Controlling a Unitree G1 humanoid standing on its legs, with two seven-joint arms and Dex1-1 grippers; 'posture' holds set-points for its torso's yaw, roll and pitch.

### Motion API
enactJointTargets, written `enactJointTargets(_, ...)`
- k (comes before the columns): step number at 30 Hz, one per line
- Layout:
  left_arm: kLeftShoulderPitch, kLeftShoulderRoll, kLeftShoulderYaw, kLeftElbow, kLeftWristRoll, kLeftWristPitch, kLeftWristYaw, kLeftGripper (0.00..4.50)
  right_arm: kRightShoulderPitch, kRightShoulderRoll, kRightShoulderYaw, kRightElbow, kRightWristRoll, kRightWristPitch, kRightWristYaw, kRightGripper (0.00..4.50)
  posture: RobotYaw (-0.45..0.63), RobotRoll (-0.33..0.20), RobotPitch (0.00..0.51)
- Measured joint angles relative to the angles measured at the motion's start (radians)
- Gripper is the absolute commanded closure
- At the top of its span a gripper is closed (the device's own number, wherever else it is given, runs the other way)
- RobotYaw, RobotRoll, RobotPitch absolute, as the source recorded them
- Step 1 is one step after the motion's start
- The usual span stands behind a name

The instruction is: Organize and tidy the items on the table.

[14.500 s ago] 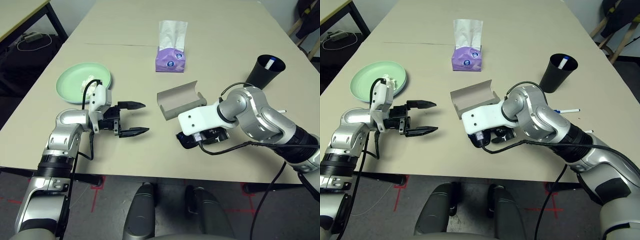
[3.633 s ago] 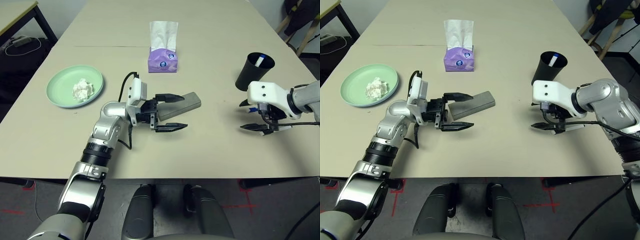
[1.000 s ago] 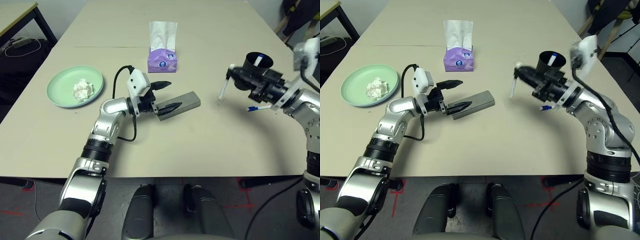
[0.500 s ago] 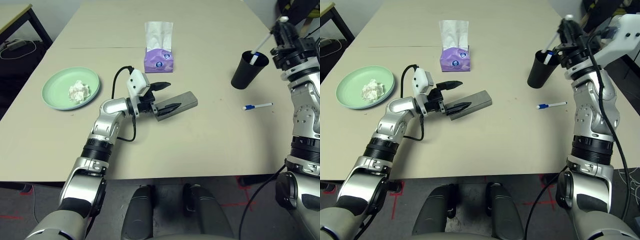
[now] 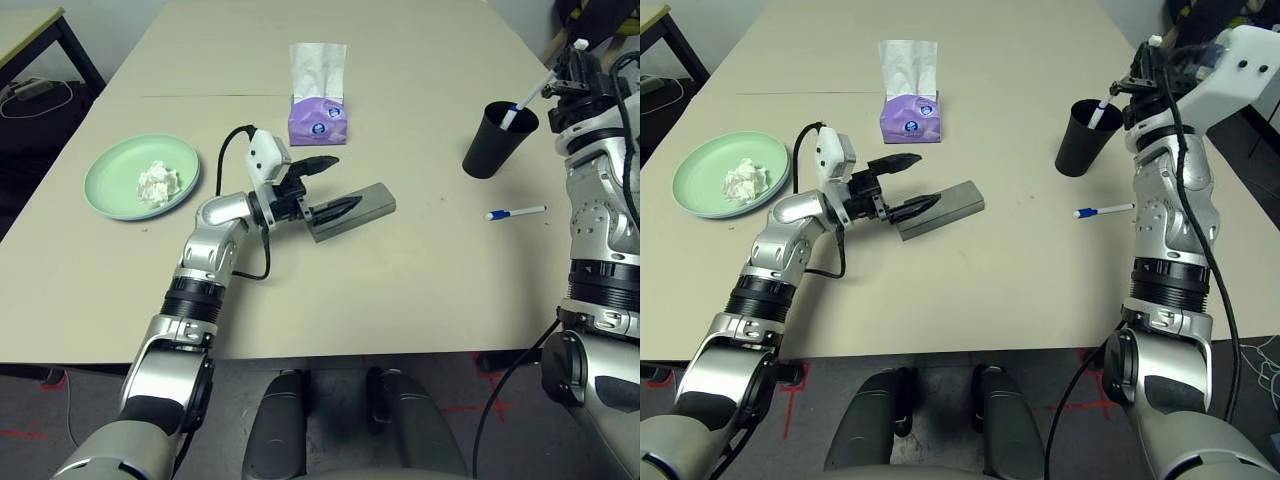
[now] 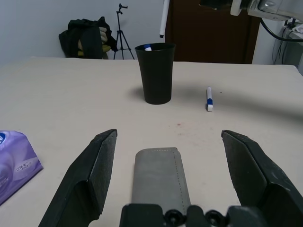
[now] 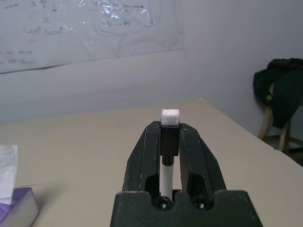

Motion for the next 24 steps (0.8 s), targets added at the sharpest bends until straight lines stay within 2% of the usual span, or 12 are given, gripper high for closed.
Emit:
enactJointTargets(10,0.001,0.001,0.000,0.000,0.000,0.005,0.000,0.00,-0.007,-0.008,0.007,0.011,-0.016,0.009,-0.003,0.06,0.01,0.000,0.161)
enactJointTargets(15,0.001,0.001,0.000,-0.001,0.000,0.006,0.001,0.00,-0.024,-0.040,0.008,0.042,-0.017,0.018,0.012,0.03,0.01,0.000,0.163)
enactJointTargets(17,0.001,0.001,0.000,-0.001,0.000,0.006,0.002,0.00,-0.035,-0.072,0.041,0.052,-0.014,0.038,0.086,0.03,0.01,0.000,0.165)
enactJointTargets(21,0.002,-0.002,-0.001,-0.001,0.002,0.006,0.005,0.00,-0.029,-0.174,0.197,0.022,0.029,0.100,0.445,0.03,0.02,0.000,0.168)
enactJointTargets(24,0.006,-0.005,-0.003,-0.003,0.002,0.006,0.006,0.00,0.014,-0.321,0.362,0.052,0.000,0.082,0.783,0.03,0.03,0.000,0.173)
